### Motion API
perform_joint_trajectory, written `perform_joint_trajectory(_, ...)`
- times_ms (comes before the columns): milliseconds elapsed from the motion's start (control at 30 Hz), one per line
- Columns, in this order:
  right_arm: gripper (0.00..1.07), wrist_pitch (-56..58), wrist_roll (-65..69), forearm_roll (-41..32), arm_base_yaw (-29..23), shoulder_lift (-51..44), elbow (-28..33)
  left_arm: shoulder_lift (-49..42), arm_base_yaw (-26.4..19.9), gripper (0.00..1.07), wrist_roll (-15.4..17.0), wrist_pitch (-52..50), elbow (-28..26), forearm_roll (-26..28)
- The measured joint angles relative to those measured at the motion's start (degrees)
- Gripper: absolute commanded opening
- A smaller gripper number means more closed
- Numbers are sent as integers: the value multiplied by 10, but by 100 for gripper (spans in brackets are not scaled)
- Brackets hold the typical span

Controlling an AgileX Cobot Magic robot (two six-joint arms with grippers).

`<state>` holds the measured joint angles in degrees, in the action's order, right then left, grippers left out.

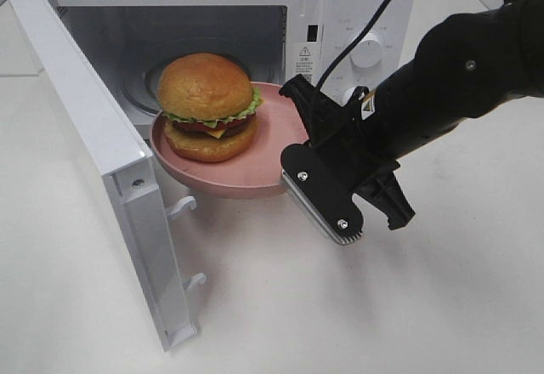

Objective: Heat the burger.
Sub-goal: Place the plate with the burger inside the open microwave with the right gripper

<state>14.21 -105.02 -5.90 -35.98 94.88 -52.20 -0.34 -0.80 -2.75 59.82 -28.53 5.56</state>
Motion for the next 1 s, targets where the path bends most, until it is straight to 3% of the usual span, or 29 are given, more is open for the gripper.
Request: perform_joint_trajectory(1000, 1, 87, 25, 15, 0, 164, -234, 0, 0, 103, 0, 0, 0, 0)
